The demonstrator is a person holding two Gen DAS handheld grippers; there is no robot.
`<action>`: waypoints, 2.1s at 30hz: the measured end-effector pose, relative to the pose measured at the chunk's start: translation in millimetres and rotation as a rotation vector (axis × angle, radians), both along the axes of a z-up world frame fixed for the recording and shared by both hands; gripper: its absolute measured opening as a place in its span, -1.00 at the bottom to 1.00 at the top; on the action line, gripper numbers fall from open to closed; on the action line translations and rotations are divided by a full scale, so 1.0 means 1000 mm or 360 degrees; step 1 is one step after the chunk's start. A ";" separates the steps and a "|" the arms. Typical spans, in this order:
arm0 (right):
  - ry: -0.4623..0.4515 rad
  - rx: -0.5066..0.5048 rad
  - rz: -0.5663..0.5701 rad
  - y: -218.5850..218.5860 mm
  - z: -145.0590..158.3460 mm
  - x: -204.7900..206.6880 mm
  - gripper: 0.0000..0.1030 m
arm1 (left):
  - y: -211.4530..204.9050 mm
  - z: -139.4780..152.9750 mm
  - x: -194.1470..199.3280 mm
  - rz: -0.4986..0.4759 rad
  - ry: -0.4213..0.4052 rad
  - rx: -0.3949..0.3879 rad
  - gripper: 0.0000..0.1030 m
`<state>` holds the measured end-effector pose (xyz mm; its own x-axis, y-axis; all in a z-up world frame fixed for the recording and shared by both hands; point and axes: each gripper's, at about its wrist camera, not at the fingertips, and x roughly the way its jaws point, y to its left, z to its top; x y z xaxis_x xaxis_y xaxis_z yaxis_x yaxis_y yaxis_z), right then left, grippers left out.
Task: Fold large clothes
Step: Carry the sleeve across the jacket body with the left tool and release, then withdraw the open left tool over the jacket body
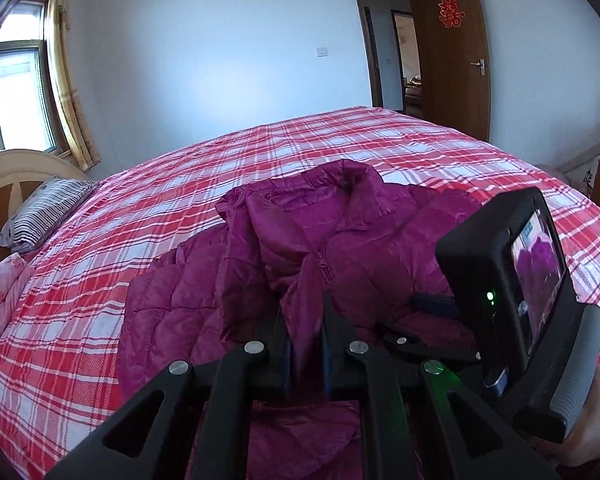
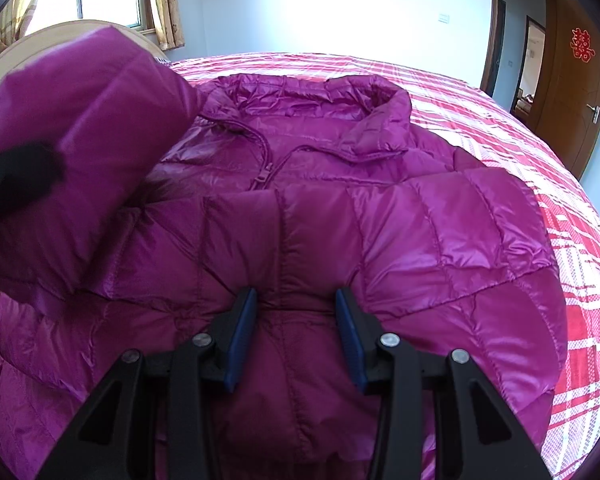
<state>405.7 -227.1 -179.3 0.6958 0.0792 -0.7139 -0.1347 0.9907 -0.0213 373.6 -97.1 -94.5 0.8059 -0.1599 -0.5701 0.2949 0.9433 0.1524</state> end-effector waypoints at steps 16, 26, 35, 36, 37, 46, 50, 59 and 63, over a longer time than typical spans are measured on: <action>0.0004 0.0028 0.0003 -0.001 0.002 0.001 -0.13 | -0.024 0.017 -0.033 -0.0151 -0.0061 0.0112 -0.58; 0.0000 0.0054 -0.0001 -0.003 0.002 0.002 -0.13 | 0.075 0.035 0.012 0.0465 -0.0163 0.0025 0.81; -0.0014 0.0143 -0.0003 -0.012 0.005 -0.002 -0.12 | 0.060 -0.057 0.049 0.0526 0.0122 0.0210 0.81; -0.0011 0.0196 -0.0015 -0.018 0.007 -0.004 -0.12 | 0.059 -0.060 0.048 0.0514 0.0118 0.0219 0.81; -0.0006 0.0270 -0.0046 -0.028 0.011 -0.008 -0.12 | 0.058 -0.062 0.047 0.0502 0.0122 0.0227 0.81; -0.0306 0.0465 -0.0192 -0.055 0.088 -0.050 -0.06 | 0.062 -0.065 0.051 0.0502 0.0154 0.0171 0.81; -0.0196 0.0547 0.0066 -0.012 0.087 -0.030 -0.11 | 0.064 -0.065 0.051 0.0502 0.0161 0.0149 0.81; 0.0111 0.0357 0.0126 0.016 0.009 -0.002 -0.52 | 0.086 -0.058 0.050 0.0527 0.0179 -0.0040 0.82; 0.0085 0.0438 0.0141 0.008 0.008 -0.005 -0.52 | 0.129 -0.044 0.059 0.0688 0.0144 -0.0145 0.82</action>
<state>401.1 -219.3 -171.3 0.6394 0.3338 -0.6927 -0.2145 0.9425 0.2562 432.5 32.1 -138.5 0.7574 0.1277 -0.6403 -0.1209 0.9912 0.0546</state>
